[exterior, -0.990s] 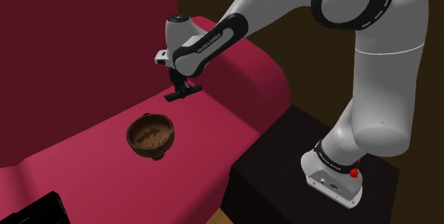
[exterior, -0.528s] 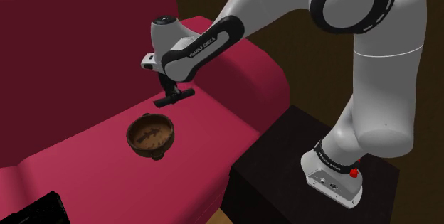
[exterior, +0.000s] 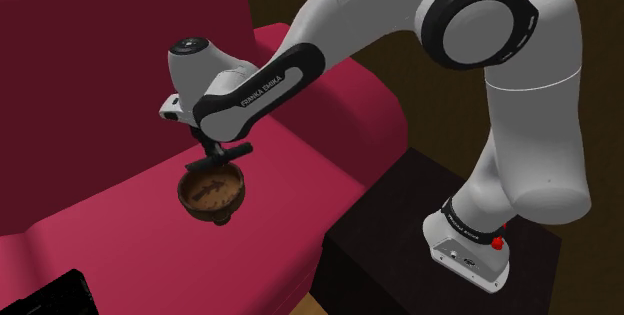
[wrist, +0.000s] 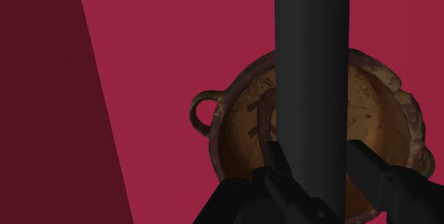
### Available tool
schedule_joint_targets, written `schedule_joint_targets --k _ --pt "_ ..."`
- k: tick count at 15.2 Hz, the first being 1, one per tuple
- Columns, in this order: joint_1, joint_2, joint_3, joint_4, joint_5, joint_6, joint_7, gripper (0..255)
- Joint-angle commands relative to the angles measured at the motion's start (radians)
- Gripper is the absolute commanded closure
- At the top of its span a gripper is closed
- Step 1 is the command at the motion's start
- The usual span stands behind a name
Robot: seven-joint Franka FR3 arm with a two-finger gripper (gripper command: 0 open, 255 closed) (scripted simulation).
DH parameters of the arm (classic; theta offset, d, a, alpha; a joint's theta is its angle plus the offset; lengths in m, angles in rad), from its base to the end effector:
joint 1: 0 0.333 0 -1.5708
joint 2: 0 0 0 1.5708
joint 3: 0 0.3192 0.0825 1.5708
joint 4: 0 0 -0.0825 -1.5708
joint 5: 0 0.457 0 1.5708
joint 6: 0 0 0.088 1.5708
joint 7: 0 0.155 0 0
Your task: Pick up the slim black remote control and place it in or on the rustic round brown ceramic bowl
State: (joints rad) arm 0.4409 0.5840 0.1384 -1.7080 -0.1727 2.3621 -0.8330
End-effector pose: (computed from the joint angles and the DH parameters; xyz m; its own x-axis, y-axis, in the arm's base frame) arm 0.6279 0.3960 0.1692 0.0653 0.9978 0.0107 0.9935 -0.0660 0.0924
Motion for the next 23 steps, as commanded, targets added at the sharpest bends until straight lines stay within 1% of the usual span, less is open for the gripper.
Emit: schedule_joint_targets --k 1,3,14,22,23 --pt "0.036 0.025 0.003 0.04 -0.008 -0.017 0.041 255" --pt "0.071 0.058 0.005 0.092 -0.015 -0.04 0.076 255" --pt "0.081 0.158 -0.011 0.095 -0.034 0.058 0.093 255" --pt "0.081 0.158 -0.011 0.095 -0.034 0.058 0.093 255" --pt "0.081 0.158 -0.011 0.095 -0.034 0.057 0.092 0"
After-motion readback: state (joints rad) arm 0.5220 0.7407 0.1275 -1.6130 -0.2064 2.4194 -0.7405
